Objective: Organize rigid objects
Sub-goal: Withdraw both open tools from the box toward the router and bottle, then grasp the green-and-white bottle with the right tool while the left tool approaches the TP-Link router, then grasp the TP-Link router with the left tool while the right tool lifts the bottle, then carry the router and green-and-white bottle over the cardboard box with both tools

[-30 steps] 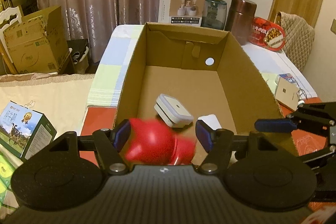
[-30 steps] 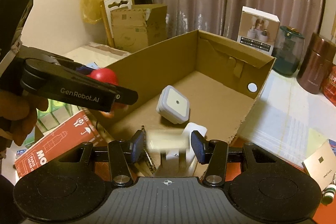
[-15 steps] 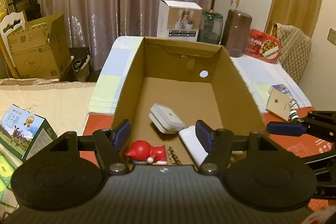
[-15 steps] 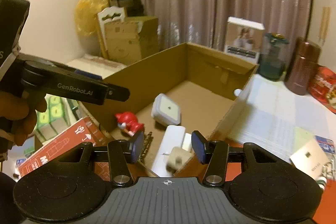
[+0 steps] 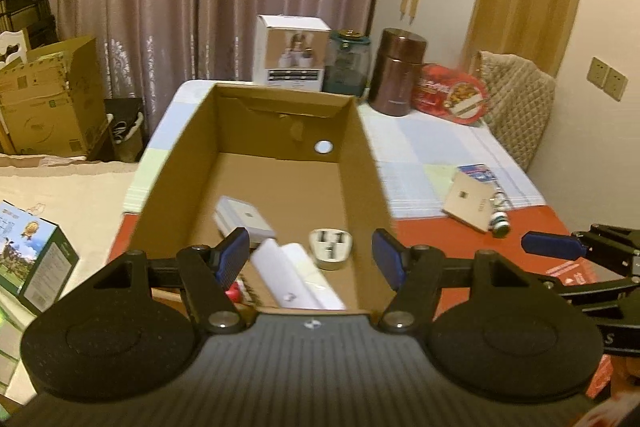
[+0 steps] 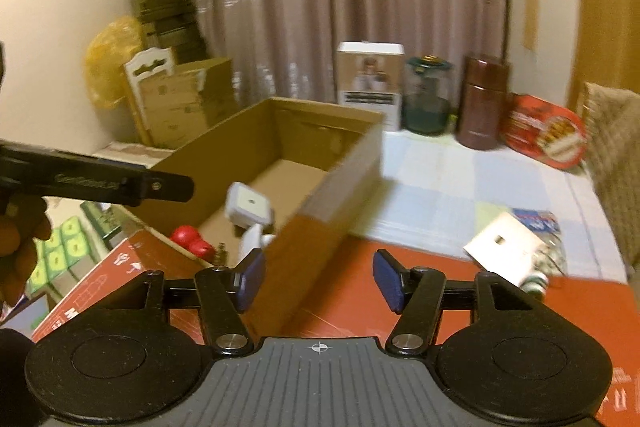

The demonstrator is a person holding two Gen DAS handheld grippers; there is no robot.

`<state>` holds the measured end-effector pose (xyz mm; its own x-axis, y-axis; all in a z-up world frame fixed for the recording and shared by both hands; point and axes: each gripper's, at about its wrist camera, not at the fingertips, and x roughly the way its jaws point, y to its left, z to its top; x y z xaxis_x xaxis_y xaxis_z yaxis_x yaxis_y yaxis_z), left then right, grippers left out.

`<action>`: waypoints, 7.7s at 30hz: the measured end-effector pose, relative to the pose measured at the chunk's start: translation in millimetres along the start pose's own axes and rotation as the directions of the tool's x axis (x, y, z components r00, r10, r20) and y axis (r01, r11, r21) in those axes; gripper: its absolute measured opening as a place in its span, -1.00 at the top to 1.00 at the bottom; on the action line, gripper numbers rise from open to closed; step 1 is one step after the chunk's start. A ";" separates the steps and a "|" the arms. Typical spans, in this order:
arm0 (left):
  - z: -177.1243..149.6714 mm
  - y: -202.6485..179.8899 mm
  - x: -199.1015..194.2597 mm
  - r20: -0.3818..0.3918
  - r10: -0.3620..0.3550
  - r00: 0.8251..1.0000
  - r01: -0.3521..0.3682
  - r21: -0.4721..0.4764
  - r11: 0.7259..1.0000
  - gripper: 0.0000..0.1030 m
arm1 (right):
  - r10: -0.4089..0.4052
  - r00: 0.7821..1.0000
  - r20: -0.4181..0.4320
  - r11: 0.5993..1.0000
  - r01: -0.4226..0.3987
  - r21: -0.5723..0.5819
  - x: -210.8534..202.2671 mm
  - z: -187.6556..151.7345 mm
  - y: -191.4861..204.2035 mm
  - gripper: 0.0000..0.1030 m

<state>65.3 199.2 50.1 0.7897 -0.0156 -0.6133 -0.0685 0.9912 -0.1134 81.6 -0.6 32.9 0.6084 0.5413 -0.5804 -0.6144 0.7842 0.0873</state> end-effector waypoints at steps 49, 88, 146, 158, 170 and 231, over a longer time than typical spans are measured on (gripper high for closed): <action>-8.7 -187.5 57.7 -0.073 -0.148 0.986 0.159 0.171 0.972 -0.62 | -0.303 0.952 -0.040 0.907 0.301 0.293 -88.9 -52.2 -181.2 -0.28; -13.5 -202.2 263.1 -0.166 -0.091 0.982 0.133 0.261 0.956 -0.62 | -0.065 0.988 -0.137 0.993 0.050 -0.105 114.7 -51.1 -262.1 0.11; -87.5 -202.9 216.1 -0.190 -0.141 0.972 0.191 0.274 0.943 -0.76 | -0.139 0.967 -0.215 0.953 0.189 0.238 54.6 -71.0 -236.8 0.45; -88.4 -206.6 213.0 -0.192 -0.142 0.971 0.191 0.271 0.943 -0.65 | -0.172 0.966 -0.191 0.937 0.221 0.272 50.4 -70.9 -244.0 0.45; -99.4 -203.9 156.0 -0.193 -0.121 0.974 0.161 0.203 0.966 -0.65 | -0.191 0.969 -0.156 0.931 0.230 0.284 25.3 -78.0 -218.6 0.45; -5.8 -29.6 -46.8 0.060 0.042 0.997 -0.044 0.045 0.998 -0.65 | -0.011 0.999 -0.046 0.996 0.015 0.088 -23.4 22.3 -15.5 0.45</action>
<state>26.8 169.8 77.6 0.8215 0.0335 -0.5692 -0.0760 0.9958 -0.0510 88.1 -18.7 63.2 0.5914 0.5182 -0.6178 -0.5586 0.8159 0.1496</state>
